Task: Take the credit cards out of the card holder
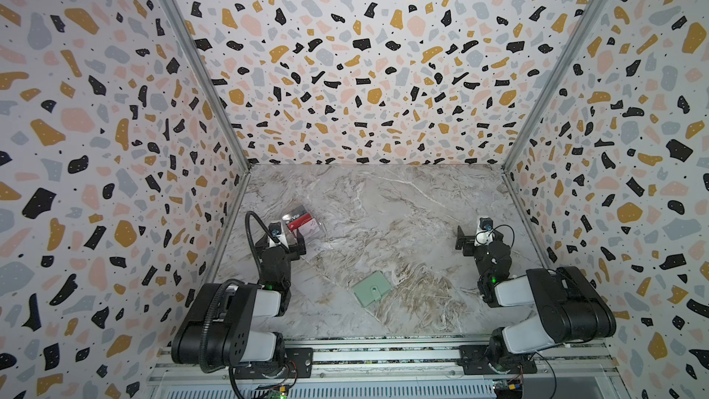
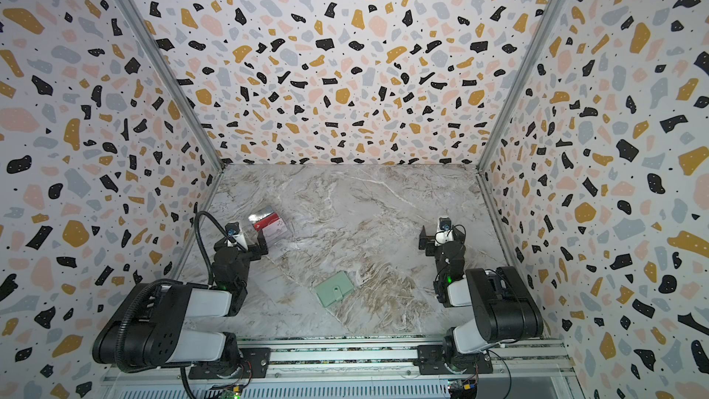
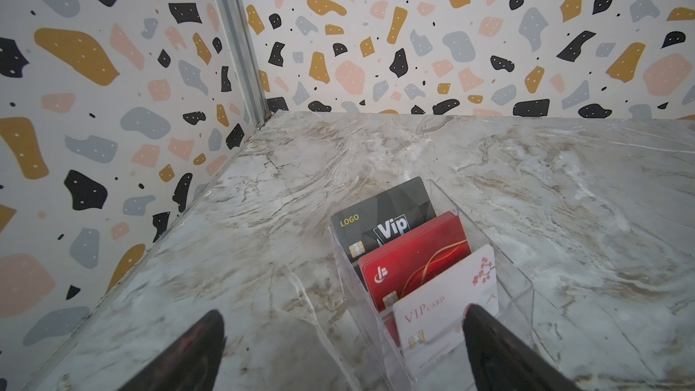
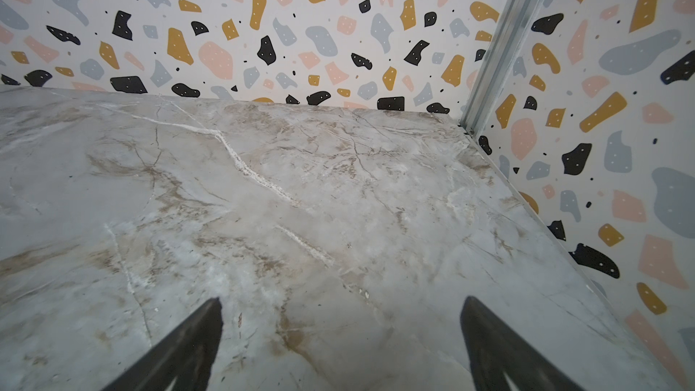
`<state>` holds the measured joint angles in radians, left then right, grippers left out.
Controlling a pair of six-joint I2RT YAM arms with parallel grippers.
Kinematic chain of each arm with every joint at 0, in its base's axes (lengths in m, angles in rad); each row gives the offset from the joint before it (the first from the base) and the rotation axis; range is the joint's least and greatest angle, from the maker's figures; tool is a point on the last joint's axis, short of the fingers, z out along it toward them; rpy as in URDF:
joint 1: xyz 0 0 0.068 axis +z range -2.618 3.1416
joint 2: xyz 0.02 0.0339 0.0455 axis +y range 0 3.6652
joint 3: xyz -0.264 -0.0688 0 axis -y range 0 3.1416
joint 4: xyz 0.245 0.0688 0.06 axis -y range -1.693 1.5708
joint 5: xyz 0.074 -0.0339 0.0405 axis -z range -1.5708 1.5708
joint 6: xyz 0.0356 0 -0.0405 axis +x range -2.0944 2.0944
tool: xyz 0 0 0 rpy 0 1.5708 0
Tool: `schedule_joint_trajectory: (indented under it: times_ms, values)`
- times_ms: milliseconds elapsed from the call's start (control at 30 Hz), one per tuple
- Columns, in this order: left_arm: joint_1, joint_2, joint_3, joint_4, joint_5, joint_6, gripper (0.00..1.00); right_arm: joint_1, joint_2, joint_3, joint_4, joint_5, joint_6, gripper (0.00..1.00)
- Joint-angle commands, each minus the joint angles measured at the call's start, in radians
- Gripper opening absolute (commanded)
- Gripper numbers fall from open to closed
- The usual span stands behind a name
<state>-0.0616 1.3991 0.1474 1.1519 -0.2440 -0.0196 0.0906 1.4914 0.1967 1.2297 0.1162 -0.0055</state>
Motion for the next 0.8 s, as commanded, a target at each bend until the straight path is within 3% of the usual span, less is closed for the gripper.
schedule_joint_trajectory:
  times_ms: [0, 500, 600, 767]
  values:
    - [0.002, -0.003, 0.021, 0.037, 0.002, -0.007, 1.0, -0.004, -0.006, 0.02, -0.009, -0.007, 0.01, 0.99]
    - [0.002, -0.018, 0.016, 0.042, -0.009, -0.011, 1.0, -0.004, -0.011, 0.013, -0.001, -0.009, 0.009, 0.99]
    - [-0.003, -0.111, 0.056, -0.101, -0.027, -0.015, 1.0, -0.003, -0.037, 0.021, -0.028, 0.022, 0.02, 0.99]
    - [-0.014, -0.296, 0.096, -0.344, -0.107, -0.111, 1.0, -0.002, -0.169, 0.097, -0.297, 0.043, 0.054, 0.99]
